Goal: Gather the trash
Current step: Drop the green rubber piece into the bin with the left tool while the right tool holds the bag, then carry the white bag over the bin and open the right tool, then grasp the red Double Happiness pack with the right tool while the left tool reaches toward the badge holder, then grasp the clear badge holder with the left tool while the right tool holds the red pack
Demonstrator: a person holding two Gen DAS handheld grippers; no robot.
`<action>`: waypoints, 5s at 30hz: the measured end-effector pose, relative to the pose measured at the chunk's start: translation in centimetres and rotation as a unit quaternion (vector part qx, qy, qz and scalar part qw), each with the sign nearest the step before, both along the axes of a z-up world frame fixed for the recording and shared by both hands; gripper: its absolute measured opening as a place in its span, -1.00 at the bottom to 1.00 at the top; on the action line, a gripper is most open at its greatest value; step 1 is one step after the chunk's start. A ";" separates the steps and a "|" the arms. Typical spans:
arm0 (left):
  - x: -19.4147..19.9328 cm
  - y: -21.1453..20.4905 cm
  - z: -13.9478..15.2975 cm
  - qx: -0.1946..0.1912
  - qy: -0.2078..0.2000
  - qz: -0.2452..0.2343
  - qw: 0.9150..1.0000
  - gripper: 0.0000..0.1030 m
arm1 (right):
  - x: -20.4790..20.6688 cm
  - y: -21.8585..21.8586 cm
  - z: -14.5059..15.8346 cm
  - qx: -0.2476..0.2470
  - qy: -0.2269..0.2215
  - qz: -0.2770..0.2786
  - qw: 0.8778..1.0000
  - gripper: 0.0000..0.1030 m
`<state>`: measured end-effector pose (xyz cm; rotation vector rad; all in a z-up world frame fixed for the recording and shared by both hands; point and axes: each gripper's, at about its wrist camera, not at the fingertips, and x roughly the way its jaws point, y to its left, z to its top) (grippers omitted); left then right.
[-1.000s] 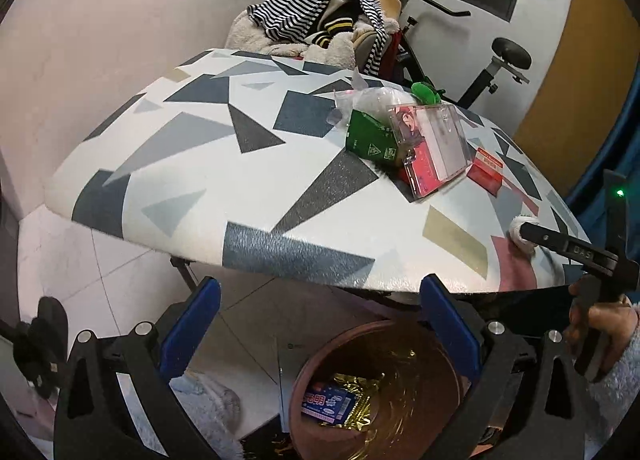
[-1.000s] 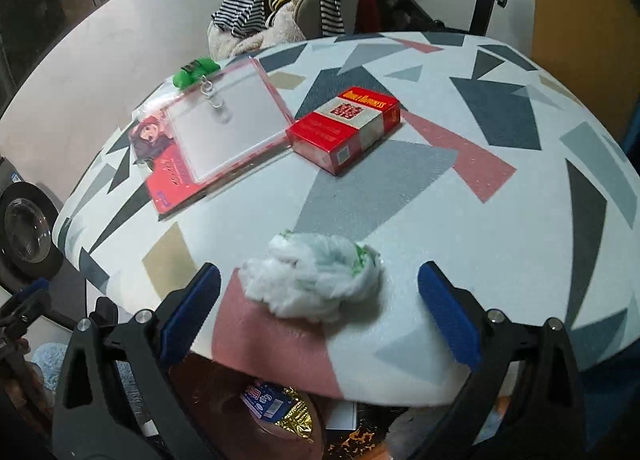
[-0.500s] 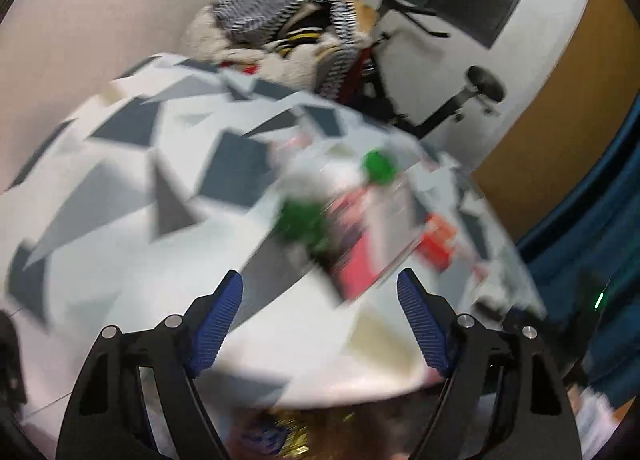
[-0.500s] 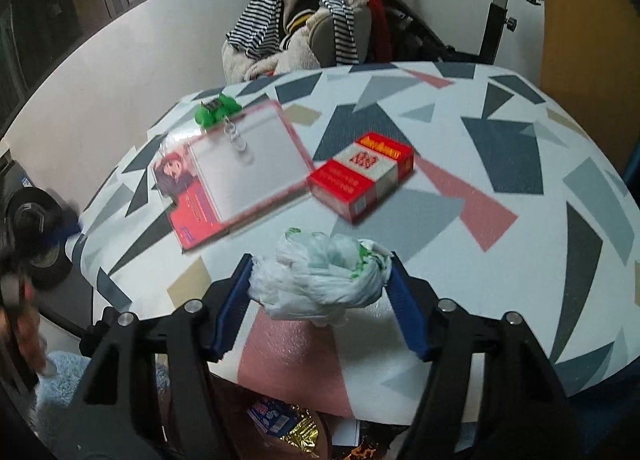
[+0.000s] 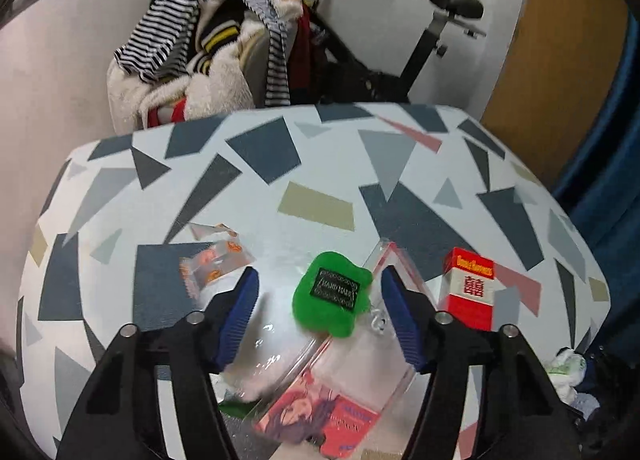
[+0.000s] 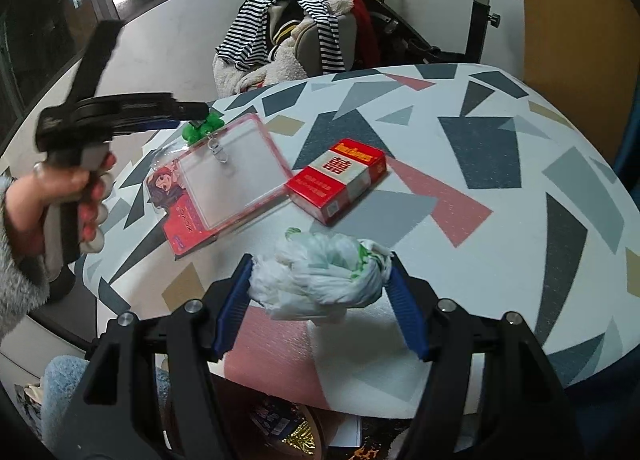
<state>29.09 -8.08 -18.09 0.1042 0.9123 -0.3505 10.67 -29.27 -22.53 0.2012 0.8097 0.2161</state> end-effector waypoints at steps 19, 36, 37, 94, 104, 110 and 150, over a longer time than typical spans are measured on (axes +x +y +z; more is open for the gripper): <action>-13.1 1.6 5.6 -0.060 -0.068 -0.102 0.991 -0.44 | -3.0 0.7 2.0 0.014 -0.012 0.008 1.000 0.27; -28.7 2.6 -11.5 -0.035 0.078 -0.126 0.988 -0.41 | -7.3 2.2 0.2 -0.013 0.013 0.030 0.999 0.27; -28.6 2.4 -12.8 -0.035 0.092 -0.126 0.987 -0.41 | -7.4 2.3 -0.1 -0.015 0.015 0.031 0.999 0.27; -29.3 15.1 -3.9 -0.071 -0.081 0.163 0.981 0.89 | -10.2 10.6 -8.7 -0.074 0.051 0.115 0.989 0.89; -28.5 15.5 -3.2 -0.073 -0.073 0.155 0.983 0.89 | -9.3 6.1 -5.2 0.001 -0.010 0.042 0.999 0.89; -26.6 14.5 -2.5 -0.067 -0.058 0.133 0.987 0.89 | -5.3 3.8 -2.3 -0.036 -0.019 0.060 0.997 0.89; -17.4 14.3 -2.6 -0.196 0.037 0.146 0.969 -0.16 | 14.7 3.3 -3.6 -0.170 0.030 0.161 0.972 0.85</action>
